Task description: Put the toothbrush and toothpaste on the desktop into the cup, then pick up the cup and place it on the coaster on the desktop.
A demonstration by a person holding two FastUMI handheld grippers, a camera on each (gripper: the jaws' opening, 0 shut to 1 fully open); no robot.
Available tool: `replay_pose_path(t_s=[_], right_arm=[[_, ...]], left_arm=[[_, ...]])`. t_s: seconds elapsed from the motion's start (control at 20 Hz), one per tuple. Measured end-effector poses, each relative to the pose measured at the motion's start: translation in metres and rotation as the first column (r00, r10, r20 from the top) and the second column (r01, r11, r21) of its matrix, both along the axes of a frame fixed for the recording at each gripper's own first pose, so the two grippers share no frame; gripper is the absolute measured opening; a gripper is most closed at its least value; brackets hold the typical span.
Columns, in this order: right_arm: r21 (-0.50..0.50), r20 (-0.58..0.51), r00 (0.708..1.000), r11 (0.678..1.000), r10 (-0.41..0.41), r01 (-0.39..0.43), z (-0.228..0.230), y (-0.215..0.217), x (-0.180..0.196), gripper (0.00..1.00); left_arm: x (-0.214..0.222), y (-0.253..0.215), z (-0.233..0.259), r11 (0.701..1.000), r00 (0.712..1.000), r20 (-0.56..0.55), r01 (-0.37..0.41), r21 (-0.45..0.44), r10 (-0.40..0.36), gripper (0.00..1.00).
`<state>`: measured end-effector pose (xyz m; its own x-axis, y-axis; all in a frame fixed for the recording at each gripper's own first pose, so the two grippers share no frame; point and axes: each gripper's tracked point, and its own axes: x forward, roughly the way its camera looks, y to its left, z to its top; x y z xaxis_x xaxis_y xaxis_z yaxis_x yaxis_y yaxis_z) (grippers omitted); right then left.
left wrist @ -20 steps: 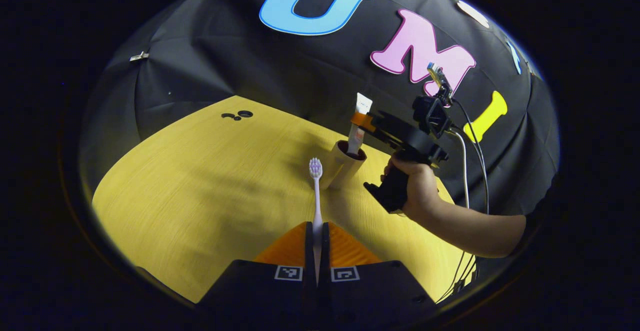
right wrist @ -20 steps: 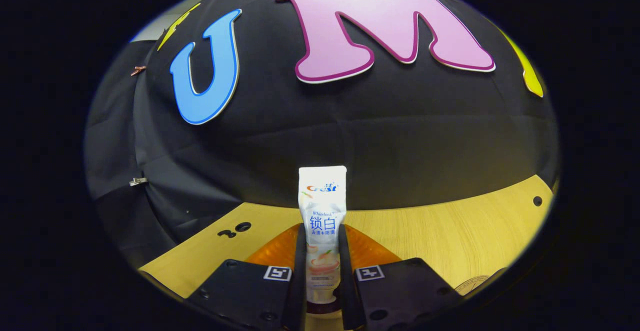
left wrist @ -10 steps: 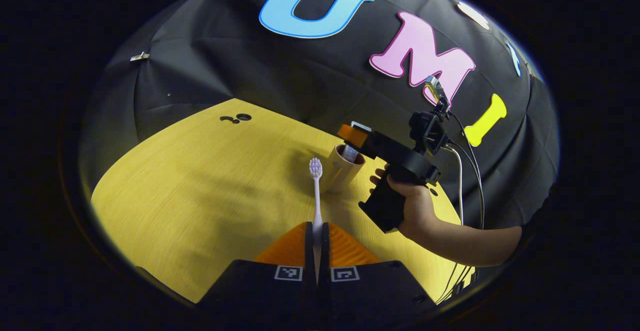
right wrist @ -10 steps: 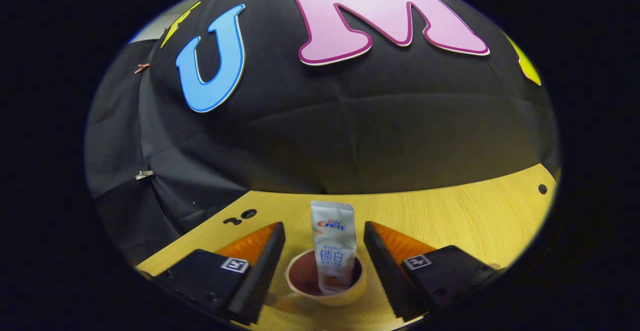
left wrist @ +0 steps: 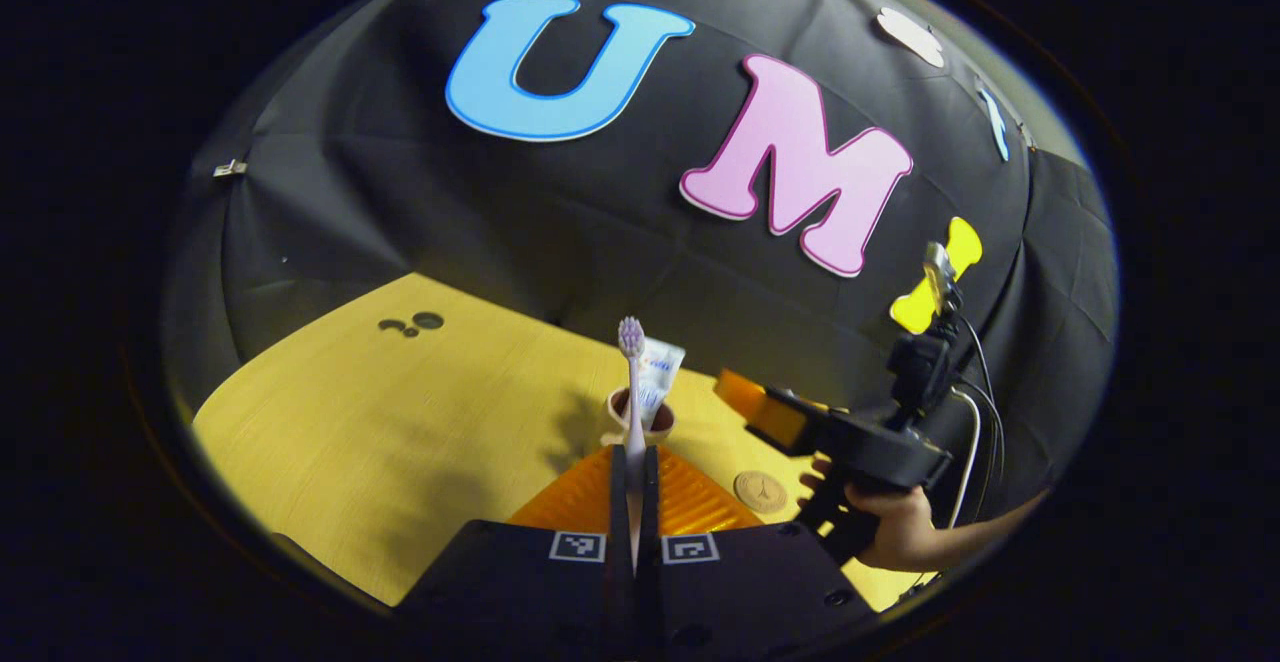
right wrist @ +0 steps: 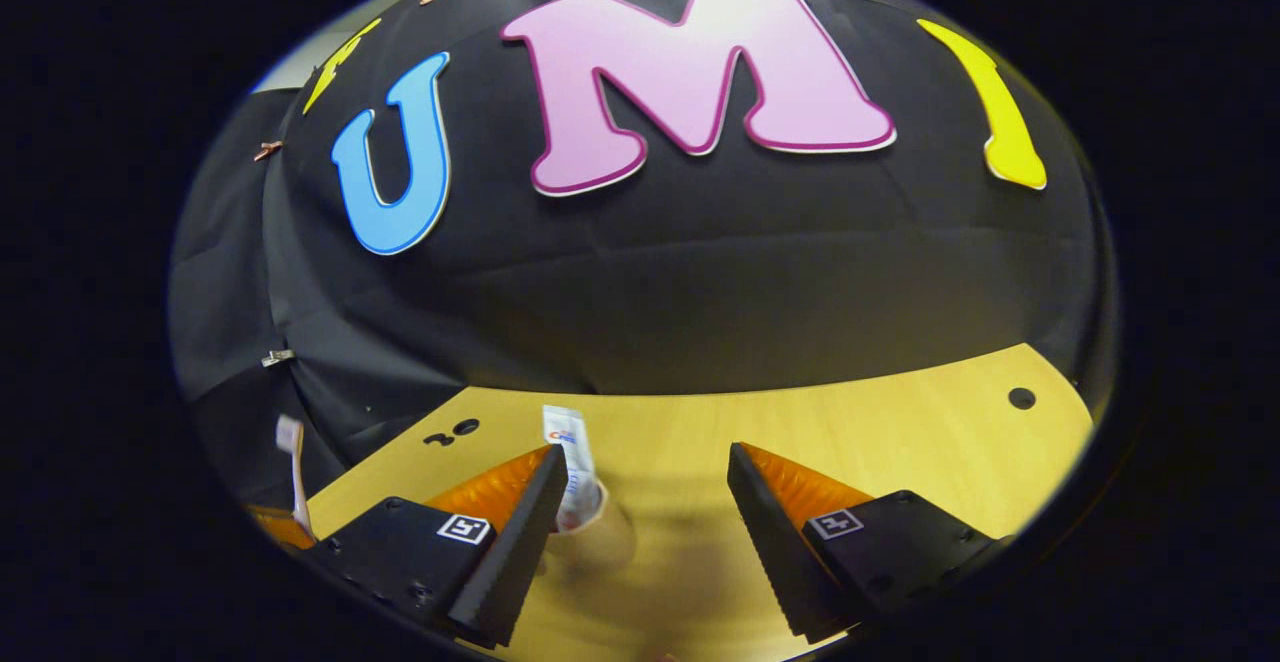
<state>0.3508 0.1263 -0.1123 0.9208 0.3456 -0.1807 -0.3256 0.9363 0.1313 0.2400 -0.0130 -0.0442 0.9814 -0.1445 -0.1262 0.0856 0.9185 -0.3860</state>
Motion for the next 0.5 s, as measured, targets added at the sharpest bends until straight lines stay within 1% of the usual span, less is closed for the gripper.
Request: replay_pose_path(t_s=[0.15,0.35,0.5], right_arm=[[-0.045,0.012,0.999,0.999,-0.031,0.031,0.007,-0.04,-0.005,0.98],[-0.054,0.002,0.996,0.995,-0.085,0.085,0.012,-0.09,-0.013,0.98],[-0.057,0.006,0.991,0.989,-0.134,0.134,0.014,-0.127,-0.022,0.98]], left_arm=[[0.028,-0.004,0.028,1.0,0.998,0.067,0.014,0.018,-0.015,0.06],[0.072,-0.014,0.053,0.997,0.988,0.152,0.028,0.066,-0.038,0.06],[0.103,-0.023,0.061,0.995,0.975,0.217,0.031,0.096,-0.052,0.06]])
